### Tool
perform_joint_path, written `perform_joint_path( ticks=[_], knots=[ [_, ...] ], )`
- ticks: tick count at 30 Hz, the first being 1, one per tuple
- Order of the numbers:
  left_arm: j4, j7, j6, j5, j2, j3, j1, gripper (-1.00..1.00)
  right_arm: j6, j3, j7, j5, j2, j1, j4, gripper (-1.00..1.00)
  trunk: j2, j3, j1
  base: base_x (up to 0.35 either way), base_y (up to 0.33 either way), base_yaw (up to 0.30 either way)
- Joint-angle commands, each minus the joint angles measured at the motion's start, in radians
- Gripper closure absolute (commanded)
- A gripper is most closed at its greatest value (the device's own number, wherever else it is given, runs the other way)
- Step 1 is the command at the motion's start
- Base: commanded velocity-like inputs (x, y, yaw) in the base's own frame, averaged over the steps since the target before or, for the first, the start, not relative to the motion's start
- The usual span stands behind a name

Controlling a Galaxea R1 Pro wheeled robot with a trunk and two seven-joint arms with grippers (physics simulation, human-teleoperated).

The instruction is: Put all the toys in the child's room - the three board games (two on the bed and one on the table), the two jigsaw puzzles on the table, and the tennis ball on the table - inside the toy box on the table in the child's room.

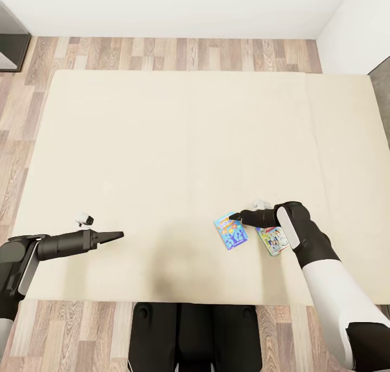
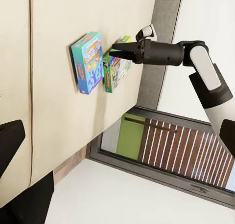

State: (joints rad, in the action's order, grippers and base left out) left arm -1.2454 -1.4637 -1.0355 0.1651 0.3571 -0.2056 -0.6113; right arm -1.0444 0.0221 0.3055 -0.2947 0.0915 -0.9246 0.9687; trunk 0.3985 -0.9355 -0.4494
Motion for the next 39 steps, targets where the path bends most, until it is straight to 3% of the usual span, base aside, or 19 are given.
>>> perform_joint_path(
  ticks=[1, 39],
  knots=[
    [0.0, -0.003, -0.011, 0.001, 0.0, 0.0, 0.0, -1.0, -0.003, 0.002, 0.005, 0.004, 0.001, 0.0, 0.001, -1.0, 0.002, -0.001, -0.001, 0.0, 0.0, 0.0],
    [-0.011, -0.011, -0.011, 0.006, 0.002, -0.016, -0.001, -1.0, -0.003, 0.002, 0.011, -0.006, -0.004, -0.017, 0.005, -1.0, 0.002, -0.006, -0.001, 0.0, 0.0, 0.0]
  ],
)
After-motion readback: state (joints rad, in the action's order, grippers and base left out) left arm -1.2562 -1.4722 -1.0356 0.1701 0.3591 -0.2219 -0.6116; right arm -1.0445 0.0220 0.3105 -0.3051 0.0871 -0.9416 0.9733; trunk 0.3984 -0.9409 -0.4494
